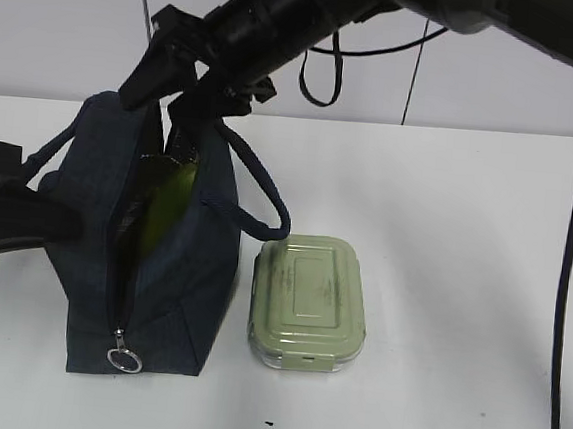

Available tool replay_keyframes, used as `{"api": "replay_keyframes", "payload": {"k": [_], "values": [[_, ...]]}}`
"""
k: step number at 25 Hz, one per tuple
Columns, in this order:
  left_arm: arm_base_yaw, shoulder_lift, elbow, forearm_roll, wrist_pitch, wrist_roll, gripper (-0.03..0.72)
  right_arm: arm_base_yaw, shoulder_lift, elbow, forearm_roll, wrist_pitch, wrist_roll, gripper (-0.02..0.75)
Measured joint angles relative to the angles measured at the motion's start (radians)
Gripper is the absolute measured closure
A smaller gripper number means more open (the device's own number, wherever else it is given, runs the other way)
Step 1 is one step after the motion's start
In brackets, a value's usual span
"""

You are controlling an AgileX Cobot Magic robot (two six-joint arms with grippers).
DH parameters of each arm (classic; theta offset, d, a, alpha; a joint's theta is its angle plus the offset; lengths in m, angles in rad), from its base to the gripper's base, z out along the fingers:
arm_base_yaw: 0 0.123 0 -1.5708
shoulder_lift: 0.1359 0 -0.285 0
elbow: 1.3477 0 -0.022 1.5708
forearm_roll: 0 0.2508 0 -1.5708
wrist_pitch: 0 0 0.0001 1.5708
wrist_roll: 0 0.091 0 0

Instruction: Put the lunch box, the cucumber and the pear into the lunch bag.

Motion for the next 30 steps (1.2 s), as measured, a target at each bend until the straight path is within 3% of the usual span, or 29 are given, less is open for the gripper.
{"api": "replay_keyframes", "payload": {"k": [6, 14, 18, 26, 30], "values": [[0.0, 0.0, 0.0, 0.0, 0.0, 0.0, 0.706, 0.0, -0.002, -0.189, -0.294, 0.015, 0.154, 0.216], [0.0, 0.0, 0.0, 0.0, 0.0, 0.0, 0.706, 0.0, -0.088, -0.206, -0.65, 0.032, 0.276, 0.242], [0.0, 0.0, 0.0, 0.0, 0.0, 0.0, 0.706, 0.0, -0.171, -0.133, -0.749, 0.033, 0.291, 0.246], [0.0, 0.0, 0.0, 0.0, 0.0, 0.0, 0.706, -0.008, -0.355, 0.179, -0.948, 0.034, 0.311, 0.246], [0.0, 0.0, 0.0, 0.0, 0.0, 0.0, 0.706, -0.07, -0.43, 0.345, -0.964, 0.034, 0.312, 0.246]]}}
